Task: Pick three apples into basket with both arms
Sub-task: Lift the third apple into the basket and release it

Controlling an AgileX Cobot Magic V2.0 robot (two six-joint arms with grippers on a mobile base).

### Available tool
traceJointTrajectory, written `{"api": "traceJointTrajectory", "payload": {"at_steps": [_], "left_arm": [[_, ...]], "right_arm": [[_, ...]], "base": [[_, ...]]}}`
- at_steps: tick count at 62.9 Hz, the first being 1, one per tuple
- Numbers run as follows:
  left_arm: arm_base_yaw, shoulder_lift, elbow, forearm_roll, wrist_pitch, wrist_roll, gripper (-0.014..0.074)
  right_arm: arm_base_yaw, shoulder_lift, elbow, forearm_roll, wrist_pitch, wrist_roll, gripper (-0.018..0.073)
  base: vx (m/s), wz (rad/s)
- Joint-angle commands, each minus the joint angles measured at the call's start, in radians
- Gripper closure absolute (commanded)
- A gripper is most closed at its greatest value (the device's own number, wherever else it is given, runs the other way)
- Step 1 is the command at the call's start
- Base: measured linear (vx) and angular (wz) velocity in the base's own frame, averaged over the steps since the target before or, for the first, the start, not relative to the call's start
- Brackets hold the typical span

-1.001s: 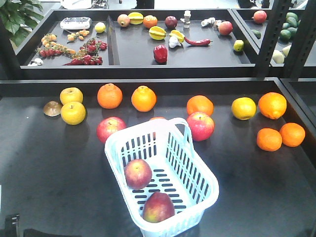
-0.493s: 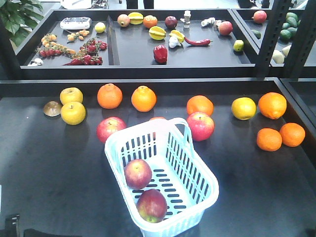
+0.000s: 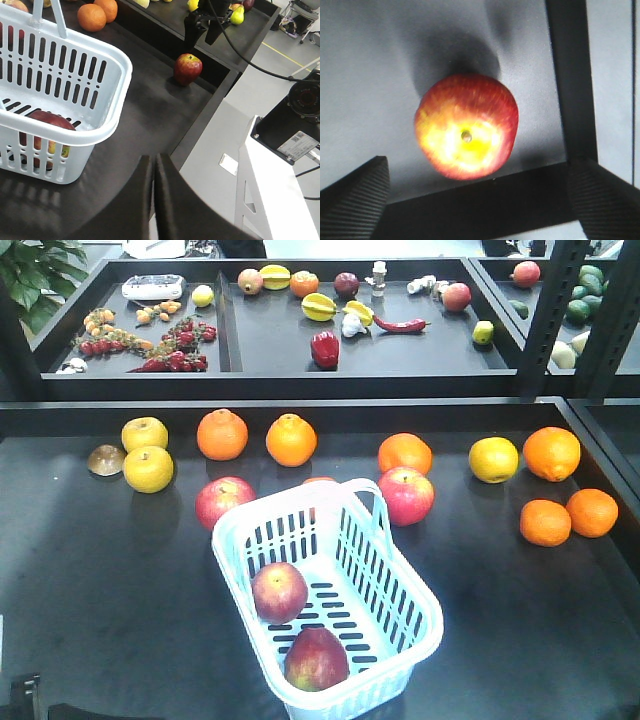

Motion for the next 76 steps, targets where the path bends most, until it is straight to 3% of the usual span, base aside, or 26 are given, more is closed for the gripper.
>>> {"api": "traceJointTrajectory", "payload": {"at_steps": [1, 34, 43, 58, 76], "left_arm": [[-0.004, -0.001, -0.021, -0.067, -0.019, 0.0, 0.0602], [-0.004, -0.001, -0.021, -0.067, -0.019, 0.0, 0.0602], [-0.004, -0.001, -0.021, -0.067, -0.019, 0.0, 0.0602], [-0.004, -0.001, -0.021, -0.066, -0.018, 0.0, 0.0602], [-0.004, -0.001, -0.021, -0.066, -0.015, 0.0, 0.0602]], "right_arm": [[-0.006, -0.015, -0.02, -0.023, -0.014, 0.005, -0.0099], [-0.006, 0.125, -0.02, -0.054, -0.05, 0.02, -0.0069], [-0.005, 0.128, -0.02, -0.052, -0.063, 0.02, -0.002], [-0.005, 0.111, -0.022, 0.003, -0.048, -0.005, 0.0234], [-0.005, -0.007, -0.134, 0.266, 0.053, -0.185, 0.0554]], "base": [[0.0, 0.0], [0.0, 0.0], [0.0, 0.0], [0.0, 0.0], [0.0, 0.0]]}}
